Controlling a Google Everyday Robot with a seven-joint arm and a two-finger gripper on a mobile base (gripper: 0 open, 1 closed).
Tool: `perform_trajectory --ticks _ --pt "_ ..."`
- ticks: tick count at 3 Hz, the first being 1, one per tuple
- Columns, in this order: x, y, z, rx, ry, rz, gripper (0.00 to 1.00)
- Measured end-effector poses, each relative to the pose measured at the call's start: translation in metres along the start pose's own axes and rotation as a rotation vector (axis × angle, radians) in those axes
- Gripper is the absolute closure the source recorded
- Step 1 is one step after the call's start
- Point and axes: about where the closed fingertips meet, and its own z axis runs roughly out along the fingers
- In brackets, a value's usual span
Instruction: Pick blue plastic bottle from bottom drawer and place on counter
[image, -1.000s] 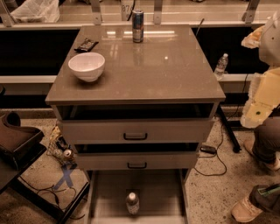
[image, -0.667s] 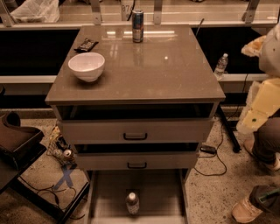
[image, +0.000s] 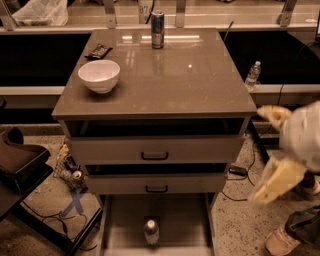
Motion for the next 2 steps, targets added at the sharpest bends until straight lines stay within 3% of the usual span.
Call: perform_trajectory --ticks 1,2 --pt "0.038 0.034 0.059 -0.001 -0.154 0.090 0.00" --pt "0.050 0.040 0.089 0.071 -0.327 0.165 0.00"
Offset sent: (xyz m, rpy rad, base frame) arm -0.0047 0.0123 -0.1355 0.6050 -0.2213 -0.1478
